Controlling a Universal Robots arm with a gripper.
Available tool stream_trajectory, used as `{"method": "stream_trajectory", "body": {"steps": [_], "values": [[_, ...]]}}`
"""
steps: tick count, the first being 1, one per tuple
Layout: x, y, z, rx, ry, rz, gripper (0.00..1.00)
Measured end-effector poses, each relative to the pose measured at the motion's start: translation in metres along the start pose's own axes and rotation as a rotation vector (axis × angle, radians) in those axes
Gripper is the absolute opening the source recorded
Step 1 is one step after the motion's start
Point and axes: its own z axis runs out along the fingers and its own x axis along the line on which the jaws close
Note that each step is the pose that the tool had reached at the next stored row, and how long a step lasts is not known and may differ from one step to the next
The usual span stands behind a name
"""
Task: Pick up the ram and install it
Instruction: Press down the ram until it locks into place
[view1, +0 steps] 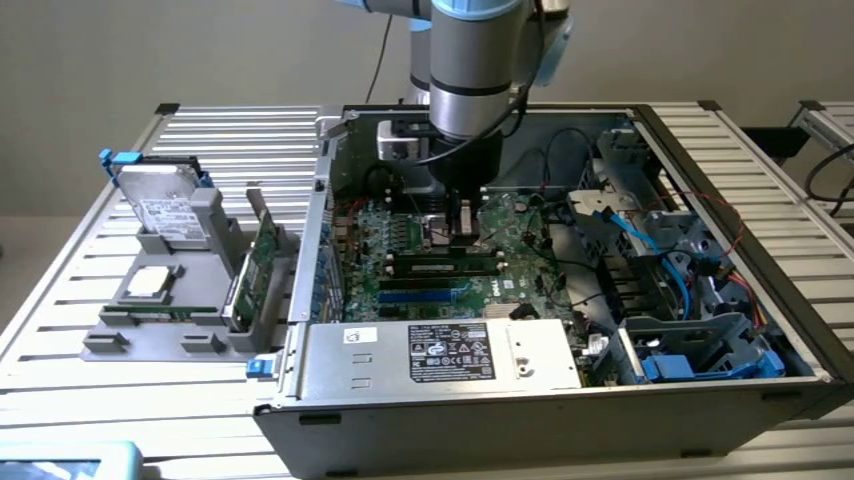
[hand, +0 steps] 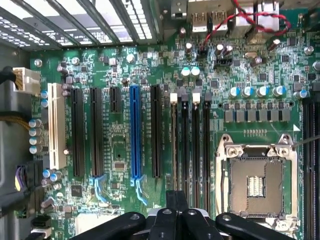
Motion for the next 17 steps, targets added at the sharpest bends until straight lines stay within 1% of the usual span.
{"method": "stream_trajectory", "body": {"steps": [6, 10, 13, 17], "values": [[0.001, 0.0177, -0.0025, 0.0003, -0.0002, 0.000, 0.11], [0.001, 0.0292, -0.0027, 0.0024, -0.0001, 0.000, 0.11], [0.002, 0.0374, -0.0027, 0.0075, -0.0003, 0.001, 0.11], [0.001, 0.0440, -0.0027, 0.0201, -0.0010, 0.002, 0.11]]}}
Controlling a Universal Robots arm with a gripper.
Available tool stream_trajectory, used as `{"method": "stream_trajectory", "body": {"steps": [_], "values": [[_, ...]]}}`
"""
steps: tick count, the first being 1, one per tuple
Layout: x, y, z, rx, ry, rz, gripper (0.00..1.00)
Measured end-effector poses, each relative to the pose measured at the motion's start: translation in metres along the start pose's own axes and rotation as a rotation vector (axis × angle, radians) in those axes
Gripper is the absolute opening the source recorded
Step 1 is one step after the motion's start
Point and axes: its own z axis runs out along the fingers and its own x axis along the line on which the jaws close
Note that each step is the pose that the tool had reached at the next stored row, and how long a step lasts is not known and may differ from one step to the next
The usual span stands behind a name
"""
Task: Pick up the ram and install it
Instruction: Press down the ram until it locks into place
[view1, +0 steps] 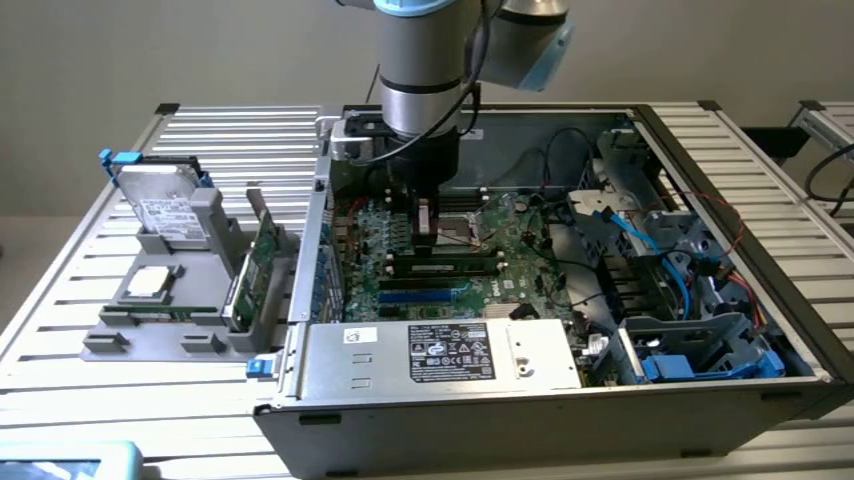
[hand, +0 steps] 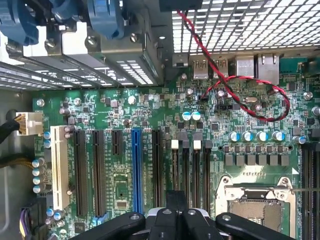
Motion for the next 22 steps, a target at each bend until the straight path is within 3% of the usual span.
{"method": "stream_trajectory", "body": {"steps": [6, 10, 22], "values": [[0.000, 0.0092, 0.0008, 0.0140, -0.0006, 0.001, 0.11], [0.000, 0.0097, 0.0034, 0.0229, -0.0007, 0.002, 0.11], [-0.001, 0.0122, 0.0043, 0.0238, -0.0007, 0.004, 0.11]]}}
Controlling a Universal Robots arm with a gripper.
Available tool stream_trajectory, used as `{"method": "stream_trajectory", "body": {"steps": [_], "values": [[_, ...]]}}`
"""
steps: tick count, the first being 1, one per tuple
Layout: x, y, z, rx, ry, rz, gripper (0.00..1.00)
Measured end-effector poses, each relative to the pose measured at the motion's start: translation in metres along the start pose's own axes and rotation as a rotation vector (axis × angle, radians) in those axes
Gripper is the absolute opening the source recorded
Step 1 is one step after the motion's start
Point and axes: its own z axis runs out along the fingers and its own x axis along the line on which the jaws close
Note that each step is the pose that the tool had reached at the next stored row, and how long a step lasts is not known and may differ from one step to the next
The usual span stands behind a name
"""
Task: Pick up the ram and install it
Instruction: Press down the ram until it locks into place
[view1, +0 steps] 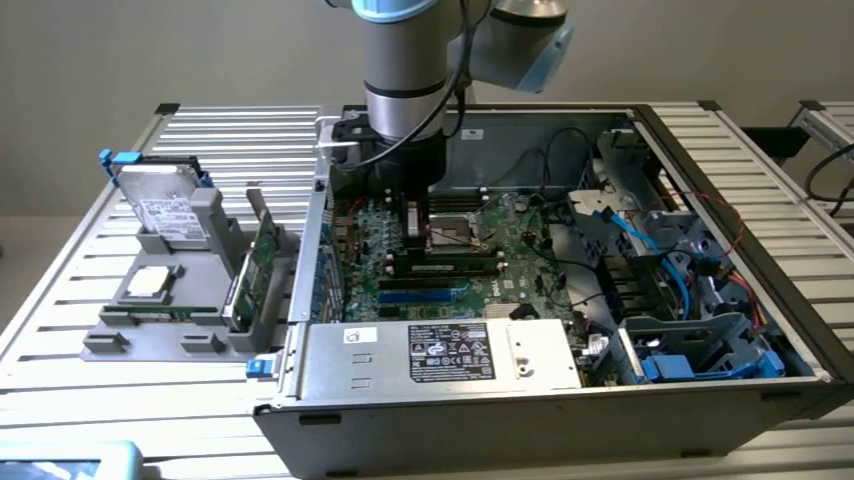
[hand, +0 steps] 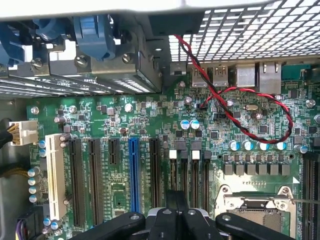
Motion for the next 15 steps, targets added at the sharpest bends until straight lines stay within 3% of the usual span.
{"method": "stream_trajectory", "body": {"steps": [12, 15], "values": [[-0.0005, 0.0009, 0.0066, 0.0039, 0.0004, 0.000, 0.11], [-0.0002, -0.0005, 0.0002, 0.0049, -0.0010, 0.000, 0.11]]}}
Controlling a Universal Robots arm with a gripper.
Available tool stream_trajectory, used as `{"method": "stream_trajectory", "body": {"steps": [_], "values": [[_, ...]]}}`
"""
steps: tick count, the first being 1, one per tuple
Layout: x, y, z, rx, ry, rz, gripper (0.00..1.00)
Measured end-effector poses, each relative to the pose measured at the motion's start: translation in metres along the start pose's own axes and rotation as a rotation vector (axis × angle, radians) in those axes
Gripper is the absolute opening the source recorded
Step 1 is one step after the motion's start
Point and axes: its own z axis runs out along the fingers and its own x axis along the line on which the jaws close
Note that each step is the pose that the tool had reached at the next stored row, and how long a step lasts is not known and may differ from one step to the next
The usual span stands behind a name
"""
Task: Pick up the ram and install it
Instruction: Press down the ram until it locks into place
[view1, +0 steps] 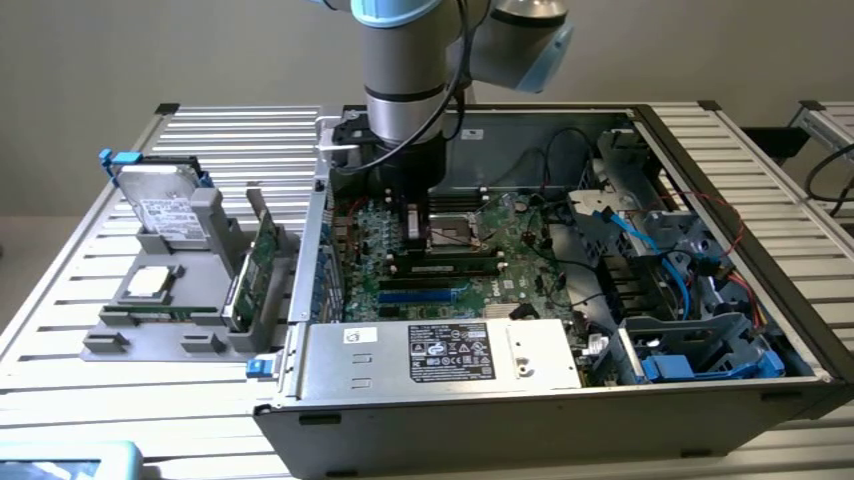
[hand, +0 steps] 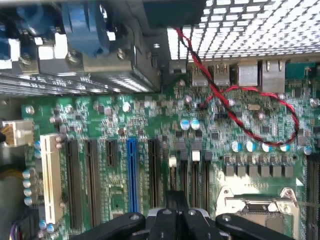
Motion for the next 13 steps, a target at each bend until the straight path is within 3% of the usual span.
{"method": "stream_trajectory", "body": {"steps": [4, 13], "values": [[0.000, -0.0090, -0.0076, -0.0006, 0.0008, 0.000, 0.11], [0.002, -0.0334, -0.0129, -0.0005, 0.0008, 0.000, 0.11]]}}
